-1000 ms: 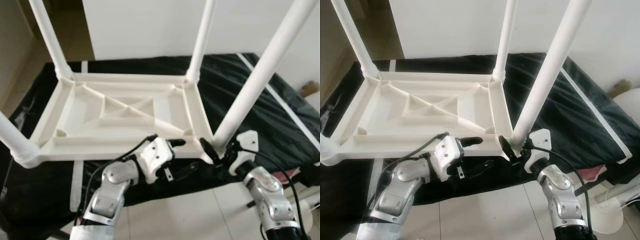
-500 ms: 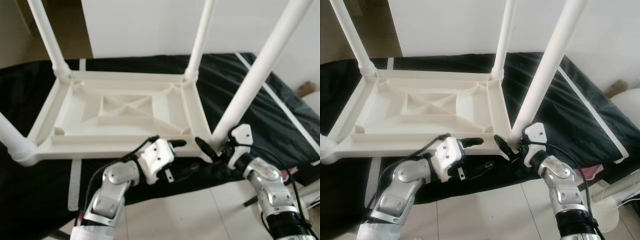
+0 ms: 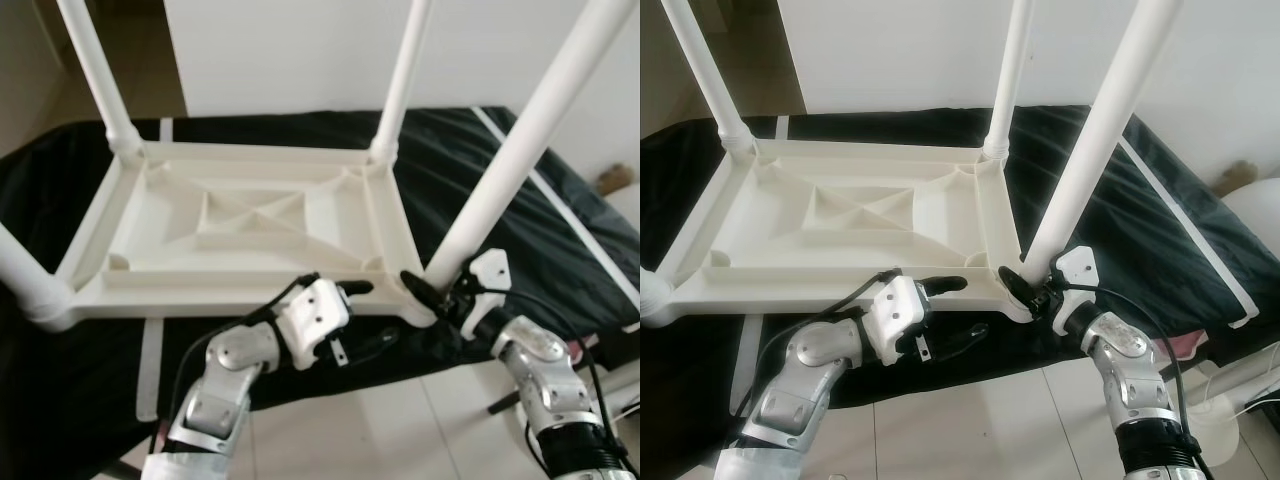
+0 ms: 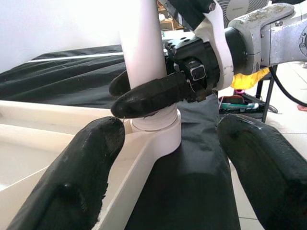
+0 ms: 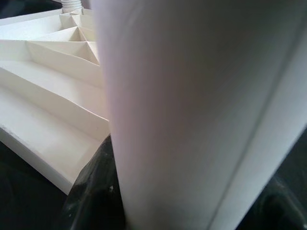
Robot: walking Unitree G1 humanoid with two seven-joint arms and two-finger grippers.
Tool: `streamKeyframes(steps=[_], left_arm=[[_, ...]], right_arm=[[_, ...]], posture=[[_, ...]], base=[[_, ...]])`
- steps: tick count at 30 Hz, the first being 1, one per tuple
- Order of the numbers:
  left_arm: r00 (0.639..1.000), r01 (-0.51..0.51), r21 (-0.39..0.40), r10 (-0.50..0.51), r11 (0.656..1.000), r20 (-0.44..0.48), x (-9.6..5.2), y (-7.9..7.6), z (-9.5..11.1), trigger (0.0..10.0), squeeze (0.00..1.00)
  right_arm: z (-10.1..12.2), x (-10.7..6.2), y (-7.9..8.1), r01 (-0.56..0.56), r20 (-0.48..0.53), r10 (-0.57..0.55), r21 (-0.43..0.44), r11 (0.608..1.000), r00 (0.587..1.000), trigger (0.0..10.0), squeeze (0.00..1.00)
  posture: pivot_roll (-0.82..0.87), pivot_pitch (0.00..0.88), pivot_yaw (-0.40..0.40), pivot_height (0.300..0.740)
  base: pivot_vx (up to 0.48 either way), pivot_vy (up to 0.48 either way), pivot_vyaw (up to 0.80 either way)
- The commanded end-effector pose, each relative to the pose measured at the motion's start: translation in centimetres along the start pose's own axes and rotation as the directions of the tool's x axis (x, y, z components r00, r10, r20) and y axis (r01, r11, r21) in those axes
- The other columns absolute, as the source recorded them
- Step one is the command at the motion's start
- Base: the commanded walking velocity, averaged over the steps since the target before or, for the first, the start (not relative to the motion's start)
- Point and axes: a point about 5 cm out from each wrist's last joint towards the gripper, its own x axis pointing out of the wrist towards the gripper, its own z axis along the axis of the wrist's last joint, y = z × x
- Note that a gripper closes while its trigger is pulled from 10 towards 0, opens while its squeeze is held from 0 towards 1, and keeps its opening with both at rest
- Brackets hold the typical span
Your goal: Building children table
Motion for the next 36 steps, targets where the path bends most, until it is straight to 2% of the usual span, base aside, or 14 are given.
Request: streamKeyframes(steps=[1,7,12,13,15,16,19,22,24,26,30,31,32,36], left_arm=[[0.992,-0.129,0.001,0.129,0.992,-0.006,0.1,0.5,-0.2,10.0,0.00],[0.992,-0.127,0.000,0.127,0.992,-0.005,0.1,0.3,-0.3,10.0,0.00],[0.992,-0.126,-0.007,0.126,0.992,-0.006,0.1,0.2,-0.3,10.0,0.00],[0.992,-0.126,-0.007,0.126,0.992,-0.006,0.1,0.2,-0.3,10.0,0.00],[0.992,-0.126,-0.007,0.126,0.992,-0.006,0.2,0.2,-0.3,10.0,0.00],[0.992,-0.126,-0.007,0.126,0.992,-0.006,0.2,0.2,-0.3,10.0,0.00],[0.992,-0.127,-0.010,0.127,0.992,-0.005,0.1,0.2,-0.3,10.0,0.00],[0.992,-0.128,-0.010,0.128,0.992,-0.004,0.1,0.2,-0.2,10.0,0.00],[0.992,-0.129,-0.011,0.129,0.992,-0.004,0.1,0.2,-0.2,10.0,0.00],[0.992,-0.129,-0.011,0.129,0.992,-0.004,0.1,0.2,-0.2,10.0,0.00],[0.991,-0.134,-0.014,0.134,0.991,0.000,0.1,0.2,-0.1,10.0,0.00],[0.991,-0.134,-0.014,0.134,0.991,0.000,0.1,0.2,-0.1,10.0,0.00],[0.991,-0.134,-0.016,0.134,0.991,0.001,0.2,0.2,-0.1,10.0,0.00],[0.991,-0.133,-0.019,0.133,0.991,0.005,0.3,0.1,0.0,10.0,0.00]], right_arm=[[-1.5,-0.5,0.5,-0.005,-0.070,0.008,0.039,0.999,0.998,10.0,0.00],[-1.6,-0.6,0.7,0.054,-0.066,-0.048,0.093,0.994,0.997,10.0,0.00],[-3.0,-0.8,1.2,0.237,-0.163,-0.223,0.070,0.969,0.961,10.0,0.00],[-3.0,-0.8,1.2,0.237,-0.163,-0.223,0.070,0.969,0.961,10.0,0.00],[-3.7,-0.9,1.1,0.364,-0.218,-0.342,0.070,0.929,0.914,10.0,0.00],[-3.7,-0.9,1.1,0.364,-0.218,-0.342,0.070,0.929,0.914,10.0,0.00],[-4.0,-0.9,1.8,0.460,-0.244,-0.429,0.085,0.884,0.870,10.0,0.00],[-3.9,-0.8,2.2,0.482,-0.236,-0.452,0.089,0.872,0.860,10.0,0.00],[-3.6,-0.4,3.0,0.537,-0.210,-0.509,0.111,0.836,0.835,10.0,0.00],[-3.6,-0.4,3.0,0.537,-0.210,-0.509,0.111,0.836,0.835,10.0,0.00],[-3.4,0.3,3.8,0.719,-0.219,-0.687,0.151,0.678,0.693,10.0,0.00],[-3.4,0.3,3.8,0.719,-0.219,-0.687,0.151,0.678,0.693,10.0,0.00],[-3.3,0.6,3.9,0.735,-0.224,-0.701,0.170,0.656,0.677,10.0,0.00],[-2.8,1.1,4.4,0.737,-0.207,-0.707,0.173,0.654,0.676,10.0,0.00]], posture=[[0.01,0.033,-0.099,0.740],[0.01,0.032,-0.102,0.740],[0.01,0.036,-0.102,0.740],[0.01,0.036,-0.102,0.740],[0.01,0.036,-0.103,0.740],[0.01,0.036,-0.103,0.740],[0.02,0.037,-0.105,0.740],[0.02,0.039,-0.106,0.740],[0.02,0.043,-0.108,0.740],[0.02,0.043,-0.108,0.740],[0.02,0.049,-0.113,0.740],[0.02,0.049,-0.113,0.740],[0.02,0.049,-0.113,0.740],[0.02,0.054,-0.110,0.740]], base=[[0.000,0.000,0.00],[0.000,0.000,0.00],[0.000,0.000,0.00],[0.000,0.000,0.00],[0.000,0.000,0.00],[0.000,0.000,0.00],[0.000,0.000,0.00],[0.000,0.000,0.00],[0.000,0.000,0.00],[0.000,0.000,0.00],[0.000,0.000,0.00],[0.000,0.000,0.00],[0.000,0.000,0.00],[0.000,0.000,0.00]])
